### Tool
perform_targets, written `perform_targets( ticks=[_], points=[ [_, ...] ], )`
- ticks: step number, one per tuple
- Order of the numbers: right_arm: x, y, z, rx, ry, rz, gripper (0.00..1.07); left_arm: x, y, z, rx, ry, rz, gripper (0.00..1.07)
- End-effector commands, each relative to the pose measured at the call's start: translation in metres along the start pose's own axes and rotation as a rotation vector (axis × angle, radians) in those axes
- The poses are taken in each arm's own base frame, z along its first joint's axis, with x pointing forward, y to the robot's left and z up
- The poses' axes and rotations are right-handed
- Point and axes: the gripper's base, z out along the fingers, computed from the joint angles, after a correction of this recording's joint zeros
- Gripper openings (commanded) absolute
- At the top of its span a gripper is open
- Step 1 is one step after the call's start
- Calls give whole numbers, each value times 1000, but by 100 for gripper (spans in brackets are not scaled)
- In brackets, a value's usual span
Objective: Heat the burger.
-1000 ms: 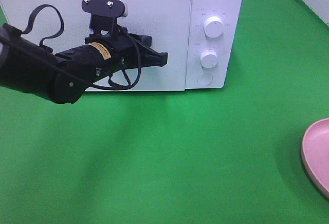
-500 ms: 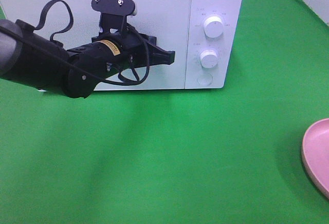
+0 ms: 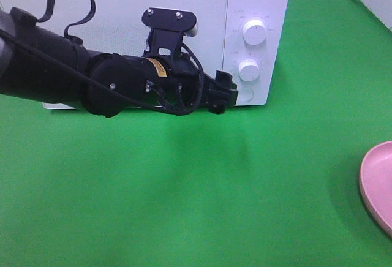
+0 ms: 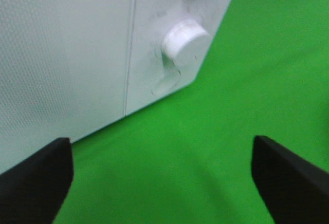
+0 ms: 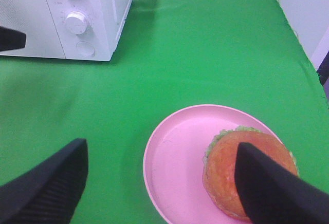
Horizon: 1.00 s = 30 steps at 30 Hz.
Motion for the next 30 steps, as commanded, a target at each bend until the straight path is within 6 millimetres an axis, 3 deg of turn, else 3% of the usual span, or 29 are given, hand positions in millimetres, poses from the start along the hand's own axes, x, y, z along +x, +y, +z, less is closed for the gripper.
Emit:
perform_targets(
  ticks=[1, 8, 12, 17, 23, 25, 26, 27, 28, 29, 30],
  points=[
    [1, 0, -3, 3, -38, -2, 76, 4, -8, -14, 34, 176, 1, 102],
    [1, 0, -3, 3, -38, -2, 76, 9, -10, -31, 55, 338, 24, 101],
    [1, 0, -3, 3, -38, -2, 76, 10, -10, -57, 60, 501, 115, 101],
    [1, 0, -3, 3, -38, -2, 76, 6, -5, -76, 36, 564, 164, 101],
    [1, 0, -3, 3, -38, -2, 76, -2, 23, -95, -44, 628, 40, 101],
    [1, 0, -3, 3, -38, -2, 75, -7, 62, -113, -111, 677, -73, 101],
    [1, 0, -3, 3, -38, -2, 75, -7, 62, -113, -111, 677, -73, 101],
    [1, 0, -3, 3, -38, -2, 75, -10, 76, -122, -137, 682, -115, 101],
    [1, 0, -3, 3, -38, -2, 75, -10, 76, -122, -137, 682, -115, 101],
    [1, 0, -3, 3, -38, -2, 75, -14, 94, -136, -174, 685, -170, 101],
    [1, 0, -3, 3, -38, -2, 75, -14, 94, -136, -174, 685, -170, 101]
  ],
)
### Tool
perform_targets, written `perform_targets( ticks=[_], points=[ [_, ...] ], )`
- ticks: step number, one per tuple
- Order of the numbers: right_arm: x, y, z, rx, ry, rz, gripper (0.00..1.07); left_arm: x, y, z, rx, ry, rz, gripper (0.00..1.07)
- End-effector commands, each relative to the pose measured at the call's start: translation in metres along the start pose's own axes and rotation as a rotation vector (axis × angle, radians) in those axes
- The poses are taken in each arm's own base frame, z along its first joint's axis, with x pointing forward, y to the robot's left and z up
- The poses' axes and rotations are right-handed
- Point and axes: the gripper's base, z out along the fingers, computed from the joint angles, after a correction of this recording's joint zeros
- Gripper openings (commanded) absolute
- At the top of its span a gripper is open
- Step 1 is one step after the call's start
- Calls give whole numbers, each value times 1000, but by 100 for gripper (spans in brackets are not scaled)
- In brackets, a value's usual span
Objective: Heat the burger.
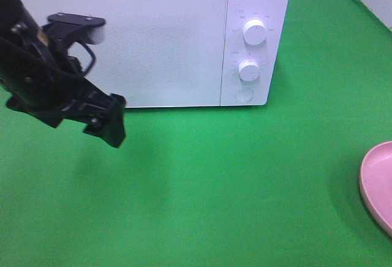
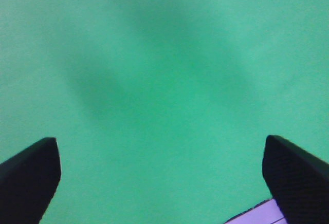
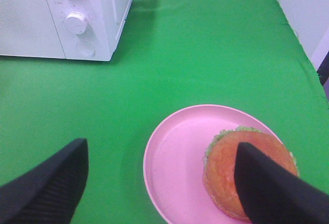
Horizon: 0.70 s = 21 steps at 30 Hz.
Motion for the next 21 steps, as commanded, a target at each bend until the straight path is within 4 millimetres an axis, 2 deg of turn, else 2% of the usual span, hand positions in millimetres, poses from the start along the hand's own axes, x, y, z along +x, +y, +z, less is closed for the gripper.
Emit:
perform_targets(
  ticks=[1, 2, 3, 4, 6, 7, 8, 9, 10, 13, 14, 18, 20, 21],
  points=[
    [1, 0, -3, 3, -38, -2, 75, 9, 39, -25, -21, 20, -142, 101],
    [1, 0, -3, 3, -38, -2, 75, 9, 39, -25, -21, 20, -142, 101],
    [1, 0, -3, 3, -38, -2, 75, 14, 55, -36, -26, 18, -208, 101],
    [1, 0, -3, 3, -38, -2, 75, 14, 55, -36, -26, 18, -208, 101],
    [1, 0, -3, 3, -38, -2, 75, 25, 76, -53, -35, 10, -290, 101],
    [1, 0, -3, 3, -38, -2, 75, 25, 76, -53, -35, 10, -290, 101],
    [1, 0, -3, 3, -38, -2, 75, 32, 89, -64, -53, 5, -342, 101],
    [1, 0, -3, 3, -38, -2, 75, 32, 89, -64, -53, 5, -342, 101],
    [1, 0, -3, 3, -38, -2, 75, 41, 101, -76, -82, -1, -382, 101],
    [1, 0, -3, 3, -38, -2, 75, 49, 110, -85, -107, 1, -394, 101],
    [1, 0, -3, 3, -38, -2, 75, 59, 120, -94, -126, 3, -425, 101],
    [1, 0, -3, 3, -38, -2, 75, 73, 126, -108, -126, -31, -496, 101],
    [1, 0, -3, 3, -38, -2, 75, 77, 124, -110, -124, -43, -502, 101],
    [1, 0, -3, 3, -38, -2, 75, 86, 119, -112, -130, -65, -499, 101]
  ],
)
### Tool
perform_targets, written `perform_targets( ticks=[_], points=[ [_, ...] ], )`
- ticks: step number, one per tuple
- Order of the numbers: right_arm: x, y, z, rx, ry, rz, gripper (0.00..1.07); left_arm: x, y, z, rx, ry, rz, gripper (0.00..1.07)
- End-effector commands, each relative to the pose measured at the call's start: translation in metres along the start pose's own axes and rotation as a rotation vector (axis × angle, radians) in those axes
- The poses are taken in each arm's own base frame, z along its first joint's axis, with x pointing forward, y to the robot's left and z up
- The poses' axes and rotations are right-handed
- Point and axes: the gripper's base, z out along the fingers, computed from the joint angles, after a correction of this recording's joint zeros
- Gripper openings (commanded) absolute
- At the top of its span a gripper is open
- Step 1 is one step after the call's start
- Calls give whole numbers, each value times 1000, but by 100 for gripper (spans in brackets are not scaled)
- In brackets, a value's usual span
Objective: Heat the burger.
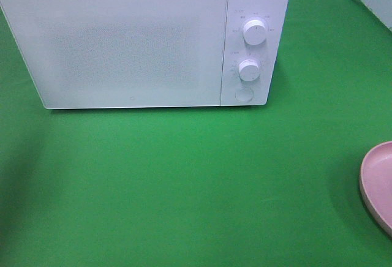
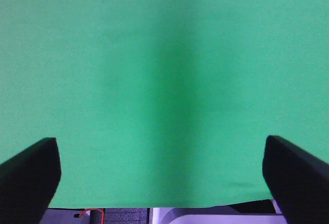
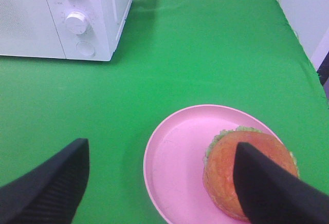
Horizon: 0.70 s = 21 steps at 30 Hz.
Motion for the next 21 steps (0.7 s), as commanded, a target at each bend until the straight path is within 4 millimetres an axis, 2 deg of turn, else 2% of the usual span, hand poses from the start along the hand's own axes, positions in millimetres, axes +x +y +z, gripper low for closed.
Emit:
perform_targets(
  ticks=[1, 2, 3, 4, 7, 9, 10, 11, 14, 16, 21],
  points=[
    [1, 0, -3, 3, -38, -2, 75, 12, 0, -3, 16, -17, -12, 101],
    [1, 0, -3, 3, -38, -2, 75, 23, 0, -4, 14, -29, -12, 101],
    [1, 0, -3, 3, -38, -2, 75, 23, 0, -4, 14, -29, -12, 101],
    [1, 0, -3, 3, -38, -2, 75, 36, 0, -4, 14, -42, -12, 101],
    [1, 0, -3, 3, -38, -2, 75, 45, 0, -4, 13, -64, -12, 101],
    [1, 0, -3, 3, -38, -2, 75, 63, 0, -4, 11, -103, -12, 101],
    [1, 0, -3, 3, -38, -2, 75, 63, 0, -4, 11, -103, -12, 101],
    [1, 0, -3, 3, -38, -2, 75, 76, 0, -5, 11, -134, -11, 101],
    [1, 0, -3, 3, -38, -2, 75, 87, 0, -4, 10, -152, -10, 101],
    [1, 0, -3, 3, -38, -2, 75, 111, 1, -2, 10, -193, -7, 101],
    [1, 0, -3, 3, -38, -2, 75, 127, 1, 3, 9, -224, -6, 101]
  ],
)
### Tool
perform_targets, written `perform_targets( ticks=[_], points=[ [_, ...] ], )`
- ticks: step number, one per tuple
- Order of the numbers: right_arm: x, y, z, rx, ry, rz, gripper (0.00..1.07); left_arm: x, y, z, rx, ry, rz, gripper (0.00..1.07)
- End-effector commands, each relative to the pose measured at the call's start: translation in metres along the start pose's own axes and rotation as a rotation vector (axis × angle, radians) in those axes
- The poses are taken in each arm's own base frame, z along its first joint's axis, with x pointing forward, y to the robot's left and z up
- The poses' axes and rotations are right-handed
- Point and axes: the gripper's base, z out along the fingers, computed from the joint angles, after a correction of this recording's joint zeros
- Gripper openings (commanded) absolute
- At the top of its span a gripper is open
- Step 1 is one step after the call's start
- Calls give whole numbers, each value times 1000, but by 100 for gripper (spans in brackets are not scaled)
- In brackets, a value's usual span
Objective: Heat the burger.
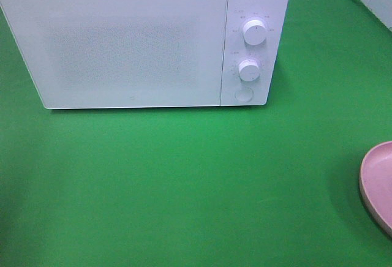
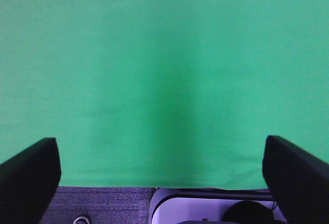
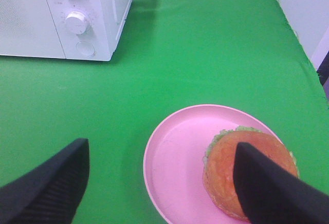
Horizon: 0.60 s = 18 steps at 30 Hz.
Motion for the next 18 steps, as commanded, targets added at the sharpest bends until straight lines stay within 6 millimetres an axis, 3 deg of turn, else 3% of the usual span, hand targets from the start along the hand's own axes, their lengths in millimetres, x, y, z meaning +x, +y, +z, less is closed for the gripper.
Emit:
perform_targets(
  ticks=[1, 8, 18],
  points=[
    [1, 0, -3, 3, -38, -2, 75, 22, 1, 2, 4, -61, 0, 101],
    [1, 0, -3, 3, -38, -2, 75, 34, -2, -21, 12, -211, 12, 101],
    [1, 0, -3, 3, -38, -2, 75, 60, -4, -29, 31, -229, 17, 101]
  ],
)
